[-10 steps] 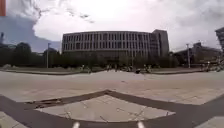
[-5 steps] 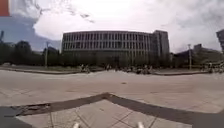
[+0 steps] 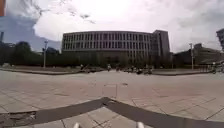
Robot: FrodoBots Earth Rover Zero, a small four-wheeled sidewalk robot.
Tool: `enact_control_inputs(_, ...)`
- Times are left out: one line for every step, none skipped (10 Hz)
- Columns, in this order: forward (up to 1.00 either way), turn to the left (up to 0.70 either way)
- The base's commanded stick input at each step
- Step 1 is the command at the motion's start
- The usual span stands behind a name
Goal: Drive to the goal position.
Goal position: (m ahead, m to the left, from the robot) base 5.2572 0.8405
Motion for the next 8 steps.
enact_control_inputs(0.70,0.00)
enact_control_inputs(0.70,0.00)
enact_control_inputs(0.70,0.00)
enact_control_inputs(0.70,0.00)
enact_control_inputs(0.70,0.00)
enact_control_inputs(0.70,0.00)
enact_control_inputs(0.70,0.00)
enact_control_inputs(0.70,0.00)
